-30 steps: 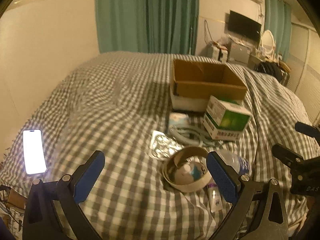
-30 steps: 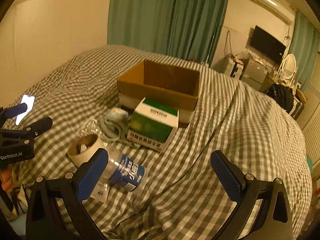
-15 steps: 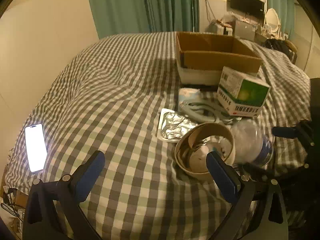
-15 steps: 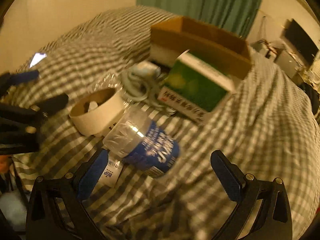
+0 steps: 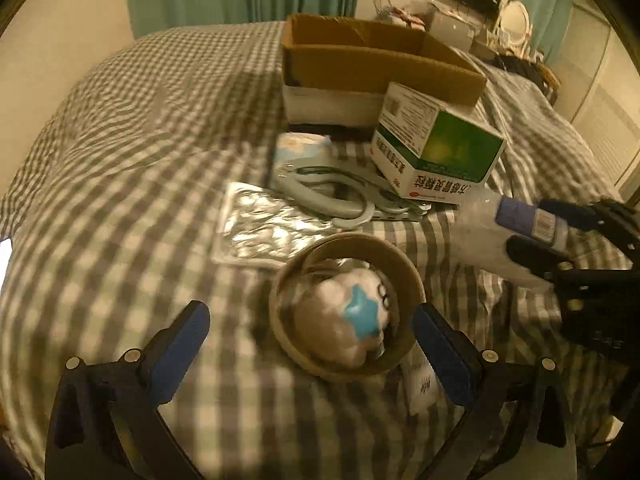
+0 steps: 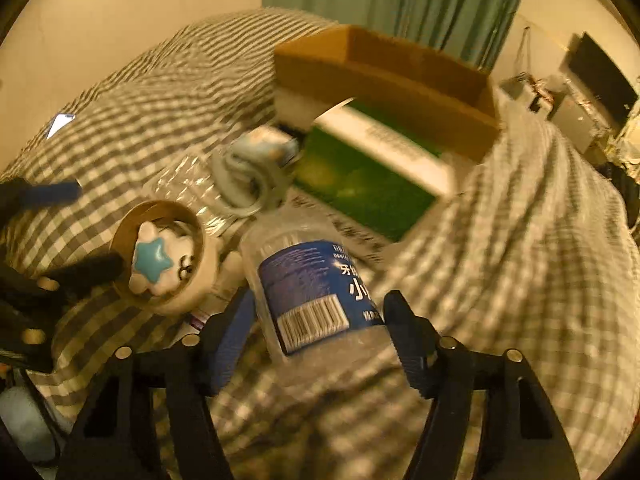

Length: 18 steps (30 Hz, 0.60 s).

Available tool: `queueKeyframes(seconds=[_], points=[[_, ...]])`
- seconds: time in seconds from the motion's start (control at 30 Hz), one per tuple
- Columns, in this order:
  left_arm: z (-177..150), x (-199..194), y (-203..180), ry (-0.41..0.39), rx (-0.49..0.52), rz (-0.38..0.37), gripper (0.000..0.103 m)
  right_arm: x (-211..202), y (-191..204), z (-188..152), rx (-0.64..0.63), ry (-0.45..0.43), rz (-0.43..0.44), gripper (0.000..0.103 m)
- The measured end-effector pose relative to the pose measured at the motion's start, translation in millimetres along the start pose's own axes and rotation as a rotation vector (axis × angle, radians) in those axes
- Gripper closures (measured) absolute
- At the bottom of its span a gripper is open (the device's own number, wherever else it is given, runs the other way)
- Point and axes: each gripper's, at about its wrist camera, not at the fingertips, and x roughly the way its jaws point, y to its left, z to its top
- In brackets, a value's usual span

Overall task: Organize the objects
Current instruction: 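Grasp the tape roll with the left tool while the right tool grasps the floss jar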

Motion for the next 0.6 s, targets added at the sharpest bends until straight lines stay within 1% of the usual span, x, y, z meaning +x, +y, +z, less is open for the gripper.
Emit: queueKeyframes(seconds=[0.1,0.17,0.23,0.27,0.3,0.33,0.4,0.5,0.57,0.6], points=[[8.1,14.4,-8.0,0.007,0.007,-0.006,0.0,-3.6,-12.4,-5.0,0.028,0.01,-0.032,0.042],[10.1,16.5,-9.6,0.0,0.006,-0.017,0.004,-3.0,-16.2,-11.0,0.04,0.025,-0.038,0.042],[8.7,12.7,-10.0,-0.005,0.003,-0.031,0.031,-3.0,-17.2,-14.7,0.046,0.029,-0.033,0.043],[7.7,11.7,-9.7,-0.007,0.007,-0.012,0.04,-3.9,-17.5,-16.7,0.047,0.031,-0.032,0.043],[6.9,10.2,-9.7,-0.004,0.013,0.001,0.055,-5.4,-17.4,-19.2,0.047,0.032,-0.032,0.043],[6.1,8.4,-8.3,-0.003,0.01,-0.013,0.058,-6.5,-16.9,-21.2,0.047,0.03,-0.032,0.043],[5.2,4.6,-8.2,-0.007,0.011,-0.012,0.061,-11.2,-16.3,-23.5,0.045,0.024,-0.035,0.044],[-0.9,1.1,-10.8,-0.012,0.025,0.001,0.061,-16.7,-12.0,-23.5,0.04,0.015,-0.039,0.047],[-2.4,1.3,-10.0,-0.006,0.023,0.004,0.059,-16.9,-8.6,-25.8,0.04,0.015,-0.024,0.051],[-4.2,-0.3,-9.3,-0.007,0.021,0.002,0.059,-15.4,-6.7,-27.1,0.036,0.023,-0.025,0.051]])
